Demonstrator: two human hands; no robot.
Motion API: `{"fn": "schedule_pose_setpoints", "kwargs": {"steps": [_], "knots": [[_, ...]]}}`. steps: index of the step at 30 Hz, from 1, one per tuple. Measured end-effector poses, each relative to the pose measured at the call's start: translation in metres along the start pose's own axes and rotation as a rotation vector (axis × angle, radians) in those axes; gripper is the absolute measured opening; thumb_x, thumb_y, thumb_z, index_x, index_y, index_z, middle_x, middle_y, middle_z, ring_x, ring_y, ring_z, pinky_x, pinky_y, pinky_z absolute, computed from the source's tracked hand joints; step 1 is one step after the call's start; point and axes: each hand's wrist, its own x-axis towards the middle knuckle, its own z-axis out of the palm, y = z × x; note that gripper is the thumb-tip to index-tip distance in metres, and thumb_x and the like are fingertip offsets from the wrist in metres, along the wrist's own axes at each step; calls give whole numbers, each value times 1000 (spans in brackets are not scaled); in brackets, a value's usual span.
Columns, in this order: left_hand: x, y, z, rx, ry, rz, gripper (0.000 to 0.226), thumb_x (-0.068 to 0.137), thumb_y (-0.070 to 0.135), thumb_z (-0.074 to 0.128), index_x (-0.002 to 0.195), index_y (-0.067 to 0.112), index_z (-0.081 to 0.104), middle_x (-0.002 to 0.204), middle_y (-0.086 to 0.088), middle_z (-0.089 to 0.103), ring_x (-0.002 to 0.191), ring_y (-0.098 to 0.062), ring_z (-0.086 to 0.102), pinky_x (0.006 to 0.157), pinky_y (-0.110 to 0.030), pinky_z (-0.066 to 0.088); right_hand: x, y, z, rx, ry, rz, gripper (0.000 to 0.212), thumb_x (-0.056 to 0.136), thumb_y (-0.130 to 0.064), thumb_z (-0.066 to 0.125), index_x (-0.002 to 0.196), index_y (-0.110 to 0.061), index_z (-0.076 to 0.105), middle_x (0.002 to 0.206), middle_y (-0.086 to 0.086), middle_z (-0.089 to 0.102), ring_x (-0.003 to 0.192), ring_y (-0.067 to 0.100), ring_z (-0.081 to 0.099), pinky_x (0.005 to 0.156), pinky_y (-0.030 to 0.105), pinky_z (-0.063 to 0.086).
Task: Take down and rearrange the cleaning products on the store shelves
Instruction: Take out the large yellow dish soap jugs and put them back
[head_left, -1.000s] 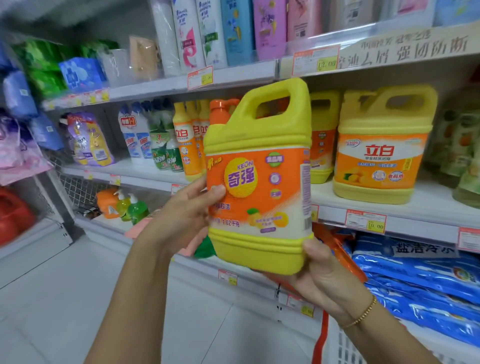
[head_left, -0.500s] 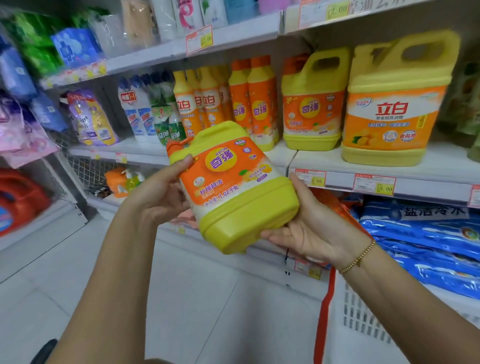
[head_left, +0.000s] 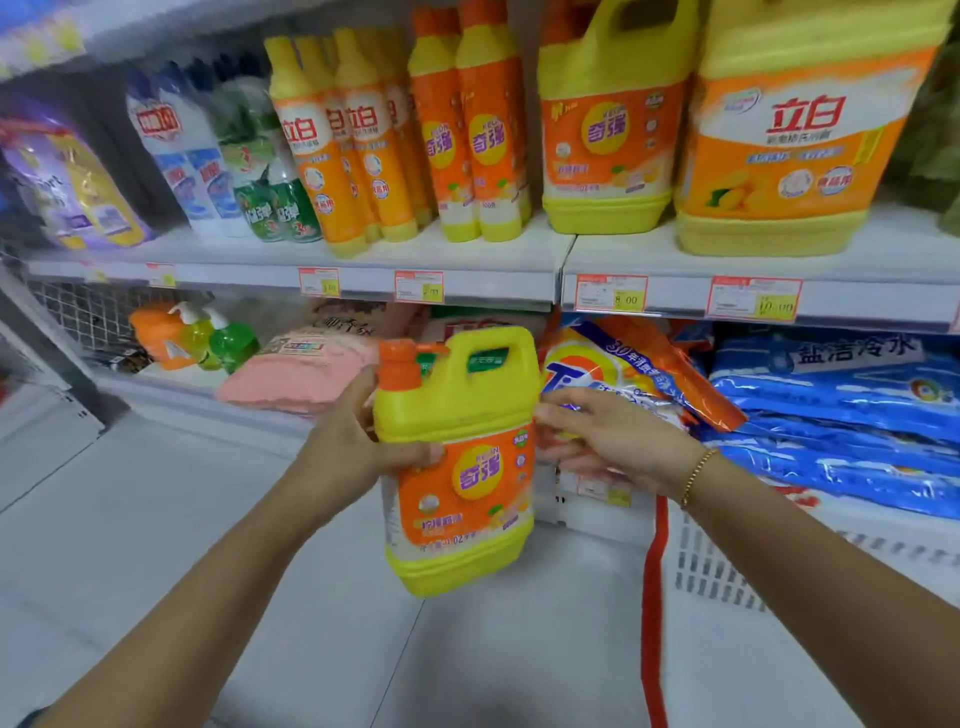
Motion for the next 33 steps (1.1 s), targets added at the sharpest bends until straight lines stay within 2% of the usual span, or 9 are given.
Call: {"fn": "schedule_pose_setpoints", "kwargs": {"steps": [3,5,9,14,19,23,27,31,33], "knots": [[1,-55,18,103,-103,-74,76,40,29,87,110,39,58,102,3,73,93,-19,70,81,-45,58,14,11,4,-124,88,-98,32,88,-18,64,119,-17,56,83,-4,59,71,4,63,55,15,51],[6,-91,30,143,-154,-95,76,43,27,86,111,44,57,104,5,72,96,-17,69,84,-46,56,28,32,7,-435,111,-133,34,84,-17,69,117,-19,59,91,-9,58,88,12,60,69,19,51],[15,-140,41,211,-223,-95,75,47,19,83,111,47,54,103,15,68,94,-6,65,83,-32,55,48,65,17,-810,168,-108,25,80,-14,70,99,-20,55,97,3,56,92,21,53,73,28,39],[21,-181,37,237,-168,-118,67,47,13,75,102,44,52,91,16,66,86,-11,63,75,-30,53,62,80,41,-1078,156,-56,34,84,-25,64,114,-18,50,115,8,44,105,26,51,77,28,36],[22,-200,32,197,-133,-133,63,50,2,70,100,39,57,93,13,67,87,-12,64,71,-26,53,75,95,56,-1081,149,-33,30,87,-24,61,112,-20,47,113,6,42,100,27,55,78,29,40],[20,-210,30,163,-89,-173,62,53,6,76,107,31,59,100,11,69,98,-13,65,81,-27,55,82,102,62,-1007,149,-67,28,87,-23,61,111,-21,48,101,1,37,103,26,53,78,28,38],[23,-196,25,161,-46,-257,57,53,24,82,105,29,60,103,7,67,100,-19,63,82,-22,53,84,99,59,-926,119,-54,27,86,-22,62,111,-20,52,100,2,42,104,25,53,82,28,40],[32,-139,31,260,-16,-200,46,61,47,80,100,31,62,101,16,65,98,-5,61,77,-12,45,79,73,47,-973,86,-95,29,88,-29,61,114,-19,58,111,5,59,105,19,54,84,27,40],[40,-94,37,242,58,-66,31,72,51,72,86,25,67,86,13,69,90,-2,62,75,-16,44,68,34,31,-1002,210,-197,27,89,-37,58,109,-19,59,93,2,63,93,19,58,75,29,42]]}}
